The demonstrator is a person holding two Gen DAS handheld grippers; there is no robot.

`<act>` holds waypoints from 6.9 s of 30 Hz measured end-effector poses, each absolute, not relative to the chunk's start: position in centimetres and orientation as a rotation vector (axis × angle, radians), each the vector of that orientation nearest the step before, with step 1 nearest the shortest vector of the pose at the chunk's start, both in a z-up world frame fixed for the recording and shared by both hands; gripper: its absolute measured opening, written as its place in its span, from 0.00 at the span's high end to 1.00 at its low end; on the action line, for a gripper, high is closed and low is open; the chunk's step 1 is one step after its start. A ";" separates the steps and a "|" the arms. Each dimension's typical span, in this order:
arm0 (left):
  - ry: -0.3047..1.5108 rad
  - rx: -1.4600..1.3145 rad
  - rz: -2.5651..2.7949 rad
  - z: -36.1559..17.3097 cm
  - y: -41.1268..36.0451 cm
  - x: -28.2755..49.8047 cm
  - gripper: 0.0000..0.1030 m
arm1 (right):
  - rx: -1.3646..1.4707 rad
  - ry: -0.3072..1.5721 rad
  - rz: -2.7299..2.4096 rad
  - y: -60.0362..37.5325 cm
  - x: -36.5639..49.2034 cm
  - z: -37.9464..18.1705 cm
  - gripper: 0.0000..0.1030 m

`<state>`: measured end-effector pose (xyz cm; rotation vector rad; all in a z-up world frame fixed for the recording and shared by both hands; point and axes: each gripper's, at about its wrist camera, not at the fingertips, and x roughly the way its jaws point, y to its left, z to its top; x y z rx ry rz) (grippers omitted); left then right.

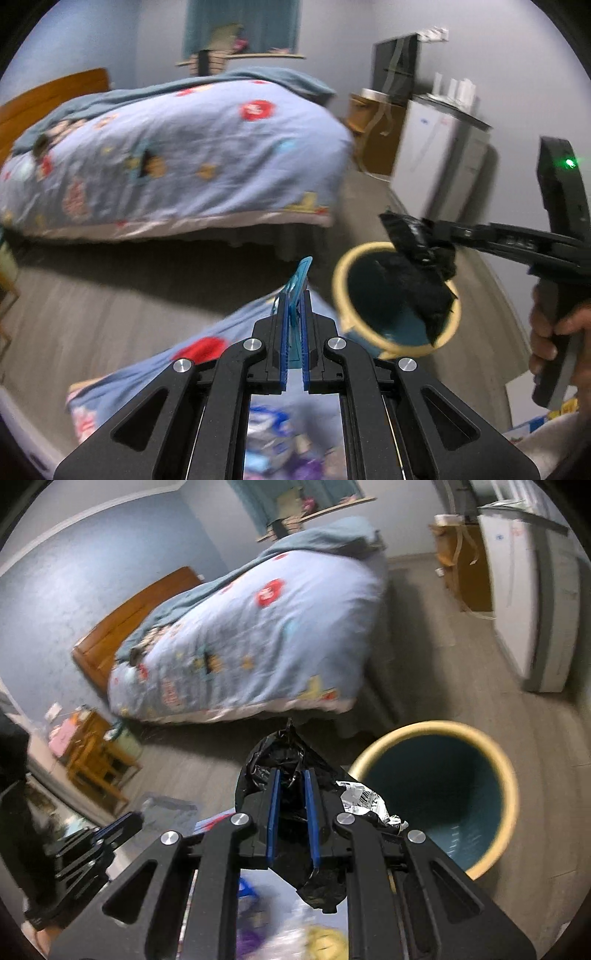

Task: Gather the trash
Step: 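Drop the black bag into the bin with right tool while left tool drops blue basket, then move both open tools back over the cushion, then grasp green toothpaste box with left tool while right tool grasps clear plastic bag, then release clear bag into the bin with right tool while left tool drops green box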

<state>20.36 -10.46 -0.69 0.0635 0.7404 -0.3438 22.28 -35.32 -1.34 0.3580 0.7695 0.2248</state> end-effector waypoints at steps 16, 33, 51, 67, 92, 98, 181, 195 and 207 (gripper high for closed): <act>0.837 0.085 -0.552 -9.9 -24.9 28.0 0.94 | 0.491 0.846 0.062 -45.9 25.0 -9.4 0.87; 0.777 0.066 -0.505 -8.7 -23.0 27.3 0.41 | 0.509 0.804 0.027 -46.0 24.7 -8.2 0.39; 0.667 0.032 -0.289 0.0 -9.5 14.5 0.09 | 0.322 0.747 0.080 -36.4 16.9 -2.3 0.06; 0.691 -0.012 -0.082 -1.7 1.8 4.0 0.09 | 0.192 0.843 0.165 -26.8 11.0 -4.5 0.06; 1.021 0.031 -0.004 -13.5 4.6 8.9 0.10 | 0.100 1.122 0.085 -22.7 12.1 -14.3 0.06; 1.066 0.006 -0.009 -14.8 4.1 10.3 0.22 | 0.071 1.183 0.122 -21.6 12.6 -16.3 0.12; 0.851 0.143 -0.434 -7.4 -20.2 23.6 0.81 | 0.256 0.942 0.007 -43.5 24.2 -9.0 0.76; 0.867 0.205 -0.489 -10.5 -26.0 27.7 0.81 | 0.249 1.006 -0.025 -45.1 26.0 -12.4 0.76; 0.891 0.171 -0.488 -12.7 -26.6 29.1 0.77 | 0.251 1.032 -0.027 -45.2 26.3 -13.4 0.76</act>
